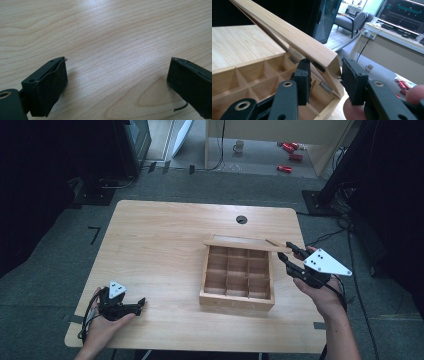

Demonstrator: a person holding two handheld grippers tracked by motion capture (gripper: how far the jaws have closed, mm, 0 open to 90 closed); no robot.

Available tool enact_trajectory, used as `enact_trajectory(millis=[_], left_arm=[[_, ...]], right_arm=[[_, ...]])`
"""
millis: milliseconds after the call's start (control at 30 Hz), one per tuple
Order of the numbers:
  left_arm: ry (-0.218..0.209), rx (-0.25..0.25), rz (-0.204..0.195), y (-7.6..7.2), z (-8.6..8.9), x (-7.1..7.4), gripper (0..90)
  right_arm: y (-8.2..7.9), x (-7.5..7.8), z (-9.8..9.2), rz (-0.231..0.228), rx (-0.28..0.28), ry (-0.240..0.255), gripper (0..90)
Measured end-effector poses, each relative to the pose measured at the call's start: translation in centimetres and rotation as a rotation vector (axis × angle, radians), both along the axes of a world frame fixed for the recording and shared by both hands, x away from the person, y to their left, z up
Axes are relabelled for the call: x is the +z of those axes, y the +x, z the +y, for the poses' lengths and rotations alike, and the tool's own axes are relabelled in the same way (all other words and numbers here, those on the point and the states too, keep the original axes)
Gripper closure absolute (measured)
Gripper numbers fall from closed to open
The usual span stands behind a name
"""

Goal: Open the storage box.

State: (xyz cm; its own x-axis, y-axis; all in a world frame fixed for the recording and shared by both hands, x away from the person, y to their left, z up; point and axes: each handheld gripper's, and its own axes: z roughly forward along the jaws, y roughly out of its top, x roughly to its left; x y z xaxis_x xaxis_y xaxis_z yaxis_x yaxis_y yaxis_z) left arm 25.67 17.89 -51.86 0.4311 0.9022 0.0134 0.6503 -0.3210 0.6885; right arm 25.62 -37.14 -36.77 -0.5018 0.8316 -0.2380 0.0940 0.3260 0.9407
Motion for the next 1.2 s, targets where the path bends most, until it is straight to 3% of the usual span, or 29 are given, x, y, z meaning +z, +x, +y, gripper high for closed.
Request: enact_trajectory(millis=[233,533,700,767,800,900,1200], left_arm=[[-0.001,0.001,0.001,0.0,0.0,0.0,3.2],[-0.002,0.004,-0.002,0.0,0.0,0.0,3.3],[-0.001,0.009,-0.001,0.0,-0.1,0.0,3.2],[-0.001,0.010,-0.002,0.0,-0.1,0.0,3.2],[0.001,0.007,0.000,0.0,-0.1,0.0,3.2],[0.001,0.008,-0.001,0.0,-0.1,0.0,3.2],[0.002,0.012,-0.001,0.0,-0.1,0.0,3.2]], right_arm=[[1.9,1.3,-0.1,0.004,-0.005,0.007,63.4],[4.4,2.3,-0.7,0.009,-0.009,0.087,64.5],[6.0,2.7,-1.2,0.038,0.006,0.148,64.1],[6.5,2.8,-1.0,0.036,-0.011,0.131,64.1],[7.0,3.0,-0.6,0.023,-0.040,0.086,63.7],[7.6,3.2,-0.5,0.029,-0.053,0.092,63.5],[10.4,3.6,-1.1,0.067,-0.066,0.182,63.5]])
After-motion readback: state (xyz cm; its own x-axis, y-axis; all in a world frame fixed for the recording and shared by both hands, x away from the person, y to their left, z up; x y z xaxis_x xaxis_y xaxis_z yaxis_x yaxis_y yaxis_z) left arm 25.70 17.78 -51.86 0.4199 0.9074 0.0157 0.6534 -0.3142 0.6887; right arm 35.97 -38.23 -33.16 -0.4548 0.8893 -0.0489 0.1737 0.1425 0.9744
